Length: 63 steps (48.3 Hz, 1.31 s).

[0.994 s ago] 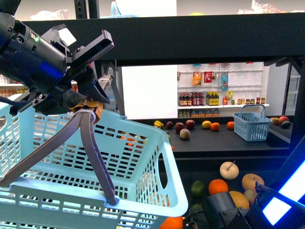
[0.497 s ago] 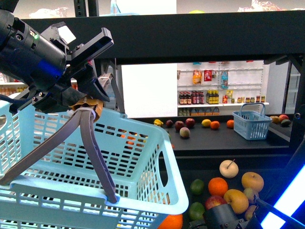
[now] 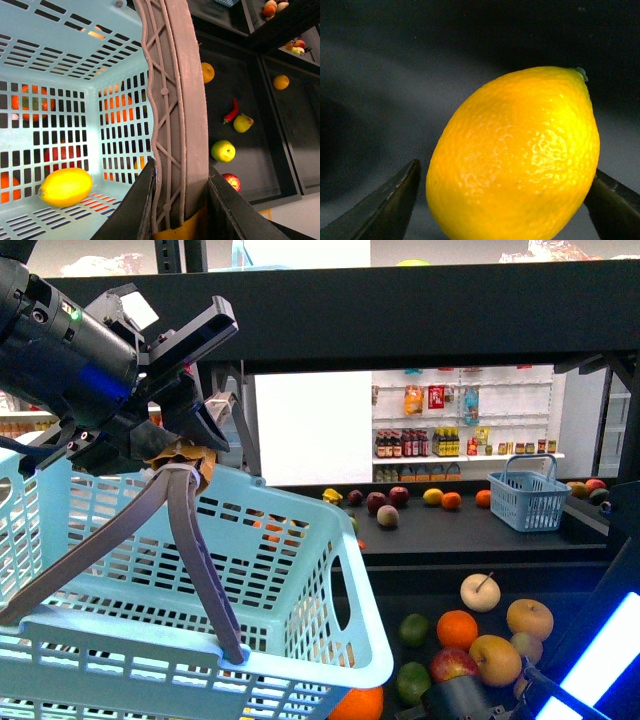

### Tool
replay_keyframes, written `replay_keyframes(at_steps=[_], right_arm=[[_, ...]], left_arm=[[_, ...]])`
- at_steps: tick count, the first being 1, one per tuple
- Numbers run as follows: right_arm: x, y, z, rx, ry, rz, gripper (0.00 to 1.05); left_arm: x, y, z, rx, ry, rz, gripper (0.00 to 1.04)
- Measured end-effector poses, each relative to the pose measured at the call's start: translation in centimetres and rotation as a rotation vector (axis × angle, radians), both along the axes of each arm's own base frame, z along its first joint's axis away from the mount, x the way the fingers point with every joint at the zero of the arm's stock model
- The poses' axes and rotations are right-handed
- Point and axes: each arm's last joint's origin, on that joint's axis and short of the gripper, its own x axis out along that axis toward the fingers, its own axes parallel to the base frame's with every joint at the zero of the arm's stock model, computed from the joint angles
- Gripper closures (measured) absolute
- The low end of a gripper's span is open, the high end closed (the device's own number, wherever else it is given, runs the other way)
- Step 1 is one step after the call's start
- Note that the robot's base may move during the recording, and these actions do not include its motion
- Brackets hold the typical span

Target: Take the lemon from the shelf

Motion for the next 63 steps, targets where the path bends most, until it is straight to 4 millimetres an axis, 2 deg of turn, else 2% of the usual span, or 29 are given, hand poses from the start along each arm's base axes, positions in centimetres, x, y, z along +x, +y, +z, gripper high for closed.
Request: replay_keyframes(at_steps=[3,17,23,29,36,42,45,48,50,57,63], right_arm=[[0.2,0.1,0.1,0.001,-0.011,0.001,0.31],[0.3,-0.4,0.4,-0.009,-0.018,-0.010,0.32],[0.1,-1.9,2.4,-0.003,-0.047,-0.035,0.32],[0.4,-4.4,7.8,0.033,-0.139,-0.065,0.32],[0.3,-7.1,15.4,0.072,-0.272,-0.090,0.32],[-0.5,-8.0,21.3,0.114,-0.359,-0.072,0.32],[-1.1,-7.8,24.1,0.141,-0.394,-0.046,0.32],[-2.4,-6.9,28.0,0.184,-0.436,0.010,0.32],[-3.1,-6.2,29.7,0.204,-0.453,0.040,0.32],[-4.7,-3.6,33.7,0.250,-0.488,0.128,0.32],[-5.3,-1.6,35.5,0.266,-0.497,0.177,0.32]], left_arm=[[0.0,0.0,0.0,0.000,0.000,0.000,0.83],[0.0,0.0,0.0,0.000,0.000,0.000,0.83],[0.0,0.0,0.0,0.000,0.000,0.000,0.83],[0.0,0.0,0.0,0.000,0.000,0.000,0.83],[0.0,0.0,0.0,0.000,0.000,0.000,0.83],[0.0,0.0,0.0,0.000,0.000,0.000,0.83],[0.0,0.0,0.0,0.000,0.000,0.000,0.83],[0.0,0.0,0.0,0.000,0.000,0.000,0.83],[0.0,0.0,0.0,0.000,0.000,0.000,0.83],[0.0,0.0,0.0,0.000,0.000,0.000,0.83],[0.0,0.0,0.0,0.000,0.000,0.000,0.83]])
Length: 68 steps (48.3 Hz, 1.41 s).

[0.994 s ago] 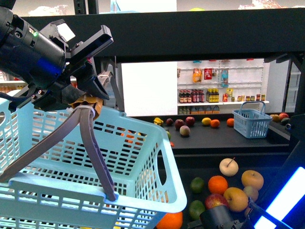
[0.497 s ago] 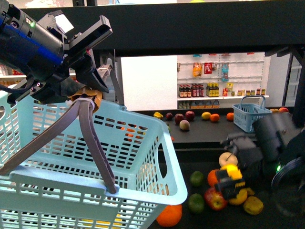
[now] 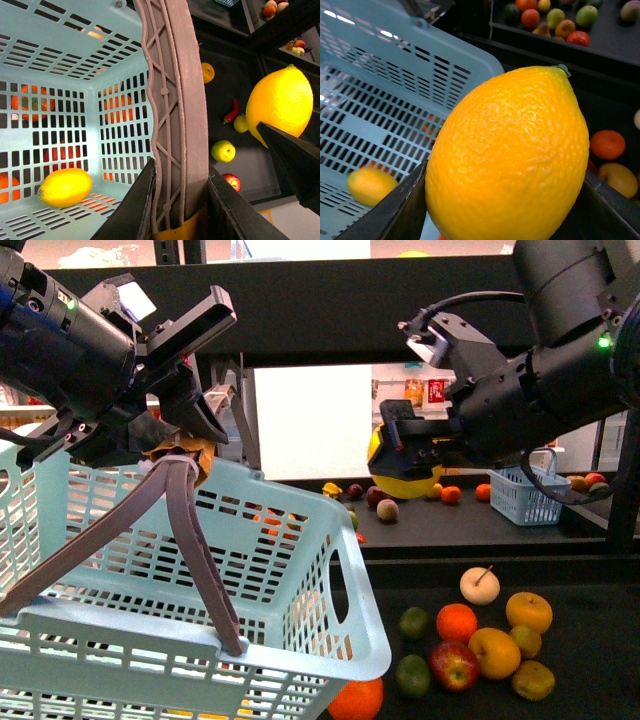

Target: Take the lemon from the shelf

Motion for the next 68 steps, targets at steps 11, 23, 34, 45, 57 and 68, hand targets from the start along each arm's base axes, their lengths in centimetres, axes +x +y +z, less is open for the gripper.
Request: replay_keyframes(at_steps=[11,23,34,45,57,68], right_arm=[[-0.2,3.1,1.4,0.010,0.024,0.059,0.32],[0.6,6.3,0.5,-0.005,0.067,0.098,0.32],[1.2,9.0,-1.0,-0.005,0.108,0.132,0.32],[1.0,10.5,-1.0,-0.002,0.101,0.157,0.24],[1.1,10.7,-1.0,-0.005,0.084,0.145,0.08],[2.0,8.2,-0.1,0.006,0.037,0.020,0.08]], left_arm=[[0.0,0.0,0.0,0.000,0.000,0.000,0.83],[0.0,0.0,0.0,0.000,0.000,0.000,0.83],[0.0,0.0,0.0,0.000,0.000,0.000,0.83],[0.0,0.0,0.0,0.000,0.000,0.000,0.83],[0.0,0.0,0.0,0.000,0.000,0.001,0.83],[0.0,0.0,0.0,0.001,0.000,0.002,0.83]])
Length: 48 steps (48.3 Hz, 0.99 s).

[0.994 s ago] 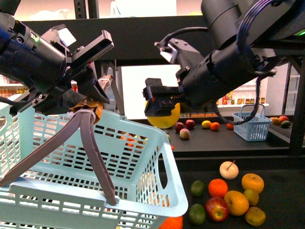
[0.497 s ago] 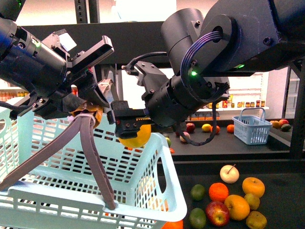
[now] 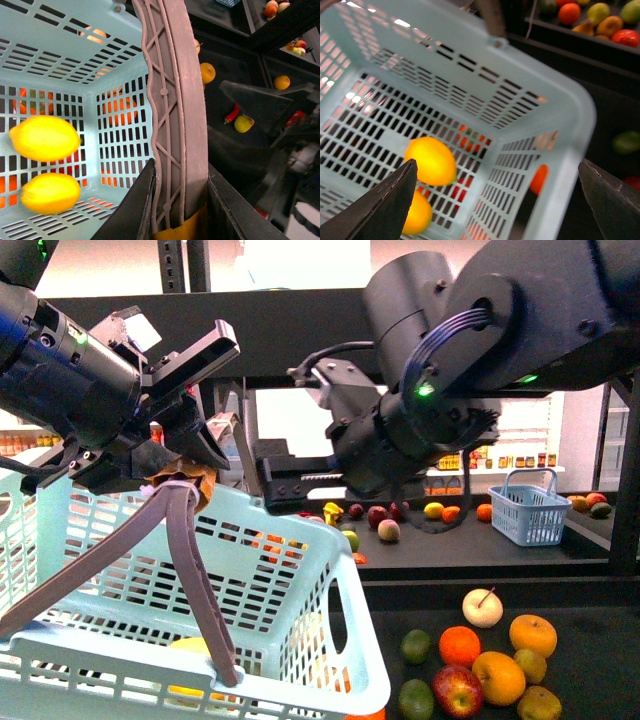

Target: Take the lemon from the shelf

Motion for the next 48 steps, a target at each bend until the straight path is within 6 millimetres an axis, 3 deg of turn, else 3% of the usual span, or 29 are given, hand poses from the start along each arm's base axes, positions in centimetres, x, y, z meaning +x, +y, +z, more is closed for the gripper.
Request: replay_keyframes(at_steps=[3,10,16,21,28,38,41,48], right_arm=[[-0.1,-1.6,0.8,-0.005,-0.043,-0.069,0.08],[-2.0,-8.0,4.7,0.024,-0.212,-0.280,0.08],[-5.5,-12.2,6.9,0.067,-0.324,-0.366,0.08],[-8.8,-14.2,7.2,0.097,-0.389,-0.408,0.08],[-17.1,-15.9,4.9,0.130,-0.443,-0.494,0.08],[-27.4,-14.8,0.6,0.115,-0.491,-0.584,0.08],[-29.1,-14.8,-0.4,0.096,-0.446,-0.521,0.18],[-32.4,-15.2,-4.7,0.080,-0.416,-0.495,0.42]], left_arm=[[0.0,0.0,0.0,0.001,0.000,0.001,0.83],[0.0,0.0,0.0,0.000,0.000,0.001,0.83],[0.0,0.0,0.0,0.000,0.000,0.000,0.83],[0.0,0.0,0.0,-0.004,0.001,-0.006,0.83],[0.0,-0.1,0.0,-0.002,0.001,-0.006,0.83],[0.0,-0.1,0.0,0.000,0.000,-0.002,0.83],[0.0,-0.1,0.0,0.000,0.000,-0.002,0.83],[0.0,-0.1,0.0,-0.001,0.000,-0.005,0.83]])
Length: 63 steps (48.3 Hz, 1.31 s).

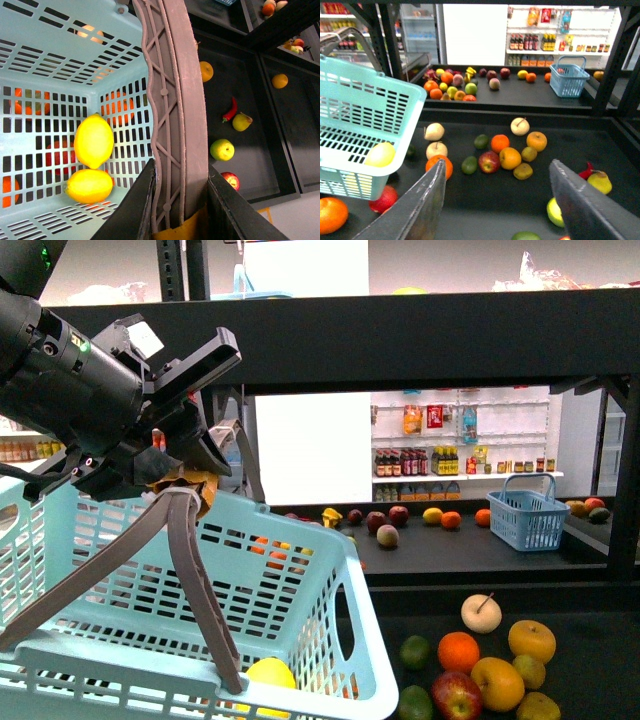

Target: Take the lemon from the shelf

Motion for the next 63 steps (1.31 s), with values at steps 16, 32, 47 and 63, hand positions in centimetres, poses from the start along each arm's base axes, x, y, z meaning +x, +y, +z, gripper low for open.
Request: replay_keyframes(at_steps=[16,32,47,63], right_arm=[[-0.3,-1.2,-4.4,0.001,-0.002,0.013,0.97],[-0.3,-2.8,-5.8,0.001,-0.005,-0.002,1.02],[-0.3,-2.9,-6.6,0.001,0.001,0.001,1.02],[-0.4,-2.9,-7.4,0.001,-0.011,0.002,1.02]], left_arm=[[0.0,0.0,0.0,0.002,-0.001,0.002,0.83],[0.0,0.0,0.0,0.001,-0.001,0.001,0.83],[0.0,0.0,0.0,0.001,-0.001,0.001,0.83],[0.0,0.0,0.0,0.002,-0.001,0.002,0.83]])
